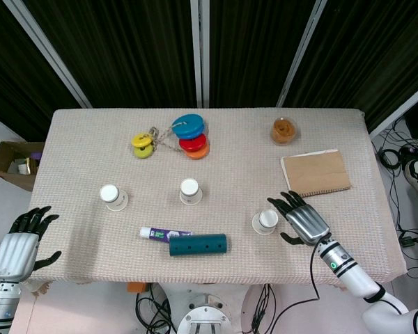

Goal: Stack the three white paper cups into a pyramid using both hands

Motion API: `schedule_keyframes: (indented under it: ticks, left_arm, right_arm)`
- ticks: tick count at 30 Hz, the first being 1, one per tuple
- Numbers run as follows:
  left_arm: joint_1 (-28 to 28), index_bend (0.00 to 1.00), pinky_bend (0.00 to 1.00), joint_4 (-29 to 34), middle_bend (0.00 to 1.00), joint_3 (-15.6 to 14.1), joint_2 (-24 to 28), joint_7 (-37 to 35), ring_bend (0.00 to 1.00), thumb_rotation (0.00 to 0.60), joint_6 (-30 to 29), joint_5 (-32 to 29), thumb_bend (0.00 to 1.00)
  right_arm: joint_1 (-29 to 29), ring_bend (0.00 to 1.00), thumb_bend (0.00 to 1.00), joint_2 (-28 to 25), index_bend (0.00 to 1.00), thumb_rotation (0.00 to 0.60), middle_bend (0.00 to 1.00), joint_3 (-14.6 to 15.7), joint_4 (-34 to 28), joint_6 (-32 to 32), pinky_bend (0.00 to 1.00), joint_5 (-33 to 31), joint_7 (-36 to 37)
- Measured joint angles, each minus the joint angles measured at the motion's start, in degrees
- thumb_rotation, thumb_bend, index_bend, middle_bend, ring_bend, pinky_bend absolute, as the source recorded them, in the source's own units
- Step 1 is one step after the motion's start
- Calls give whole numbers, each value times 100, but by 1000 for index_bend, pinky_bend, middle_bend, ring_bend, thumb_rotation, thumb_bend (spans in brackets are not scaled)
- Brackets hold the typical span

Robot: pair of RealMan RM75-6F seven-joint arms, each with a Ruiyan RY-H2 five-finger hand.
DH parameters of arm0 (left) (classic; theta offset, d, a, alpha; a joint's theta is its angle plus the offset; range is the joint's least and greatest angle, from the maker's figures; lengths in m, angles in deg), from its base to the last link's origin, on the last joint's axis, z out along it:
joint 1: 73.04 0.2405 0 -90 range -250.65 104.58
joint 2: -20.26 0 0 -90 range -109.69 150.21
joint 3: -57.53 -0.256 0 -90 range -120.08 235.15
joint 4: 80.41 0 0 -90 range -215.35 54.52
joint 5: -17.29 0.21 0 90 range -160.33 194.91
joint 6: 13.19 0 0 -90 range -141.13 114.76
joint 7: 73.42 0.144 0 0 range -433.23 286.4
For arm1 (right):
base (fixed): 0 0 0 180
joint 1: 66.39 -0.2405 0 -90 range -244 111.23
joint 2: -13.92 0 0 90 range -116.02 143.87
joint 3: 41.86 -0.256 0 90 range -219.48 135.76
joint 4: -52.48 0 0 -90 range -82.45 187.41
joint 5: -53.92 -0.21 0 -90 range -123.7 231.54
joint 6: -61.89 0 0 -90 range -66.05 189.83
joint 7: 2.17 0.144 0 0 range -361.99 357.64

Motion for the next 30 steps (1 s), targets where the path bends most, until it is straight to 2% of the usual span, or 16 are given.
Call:
schedule_keyframes:
  ticks: [10, 15, 19, 25, 30]
  left_arm:
    - [59, 243, 180, 2, 118, -22, 23, -1, 106, 600, -96, 57, 110]
    - [92, 243, 180, -23, 118, -31, 20, -17, 105, 600, -130, 61, 110]
    - [130, 243, 180, -50, 118, -36, 30, -58, 105, 600, -165, 44, 110]
    - [143, 243, 180, -67, 118, -37, 44, -85, 105, 600, -165, 49, 110]
    - [158, 243, 180, -93, 118, -51, 30, -110, 105, 600, -158, 47, 110]
  right_arm:
    - [-155, 23, 309, 168, 171, 600, 251, 21, 51, 32, 72, 94, -200]
    - [-206, 122, 392, 349, 381, 600, 366, -20, 167, -57, 130, 138, -287]
    - [-211, 191, 414, 436, 486, 600, 450, -61, 248, -268, 158, 227, -258]
    - [-341, 191, 414, 429, 494, 600, 438, -449, 64, -432, 160, 107, -171]
    - [-757, 191, 413, 629, 496, 600, 429, -938, 47, -4, 159, -557, -458]
